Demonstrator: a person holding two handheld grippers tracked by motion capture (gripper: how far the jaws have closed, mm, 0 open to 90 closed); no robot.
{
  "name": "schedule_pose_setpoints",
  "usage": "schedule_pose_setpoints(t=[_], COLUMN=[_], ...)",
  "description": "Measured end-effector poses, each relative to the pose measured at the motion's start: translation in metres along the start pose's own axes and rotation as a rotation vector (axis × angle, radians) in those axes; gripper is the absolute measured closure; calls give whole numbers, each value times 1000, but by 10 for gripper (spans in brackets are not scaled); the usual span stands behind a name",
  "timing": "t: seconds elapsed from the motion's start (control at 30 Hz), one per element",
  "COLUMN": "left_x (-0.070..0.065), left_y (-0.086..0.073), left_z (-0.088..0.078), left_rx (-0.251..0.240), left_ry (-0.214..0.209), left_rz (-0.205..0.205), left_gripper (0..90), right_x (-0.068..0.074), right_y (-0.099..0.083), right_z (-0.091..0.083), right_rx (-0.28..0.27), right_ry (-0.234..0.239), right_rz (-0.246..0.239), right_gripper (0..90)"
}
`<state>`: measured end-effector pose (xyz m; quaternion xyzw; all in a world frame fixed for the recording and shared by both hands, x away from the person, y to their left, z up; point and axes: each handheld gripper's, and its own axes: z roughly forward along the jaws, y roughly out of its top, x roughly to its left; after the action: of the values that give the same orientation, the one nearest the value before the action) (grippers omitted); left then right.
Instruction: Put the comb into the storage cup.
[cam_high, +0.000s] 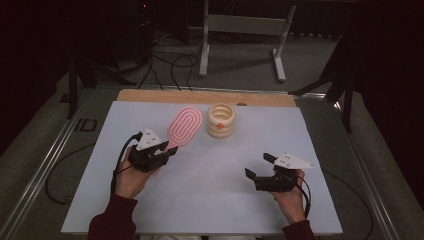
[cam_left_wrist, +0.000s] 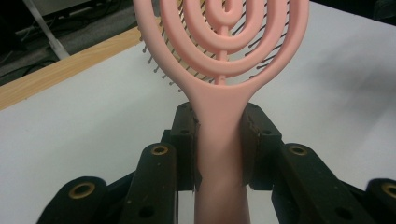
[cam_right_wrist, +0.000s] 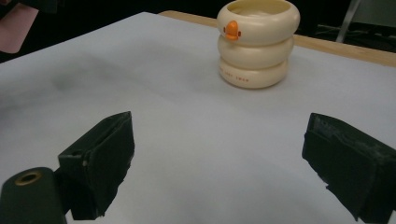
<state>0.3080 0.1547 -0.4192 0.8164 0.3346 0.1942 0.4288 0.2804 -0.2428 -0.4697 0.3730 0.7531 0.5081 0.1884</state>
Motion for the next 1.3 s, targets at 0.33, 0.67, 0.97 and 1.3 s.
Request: schedule_pose_setpoints(t=[0.33, 0.67, 0.97, 1.3], left_x=[-2, -5, -8, -13], left_y=[0, 0, 0, -1], left_z=[1, 3, 7, 11], left_rx=[-3, -4, 6, 12], left_ry=[-7, -15, -22, -34], left_rz=[2, 12, 23, 35], left_gripper=[702, 702, 702, 702], right_x=[1, 7, 13, 21], right_y=[11, 21, 28, 41], right_z=[14, 26, 35, 42], right_rx=[6, 20, 33, 34], right_ry=[37, 72, 85, 109], right_rz=[12, 10, 12, 9], right_gripper=[94, 94, 86, 86])
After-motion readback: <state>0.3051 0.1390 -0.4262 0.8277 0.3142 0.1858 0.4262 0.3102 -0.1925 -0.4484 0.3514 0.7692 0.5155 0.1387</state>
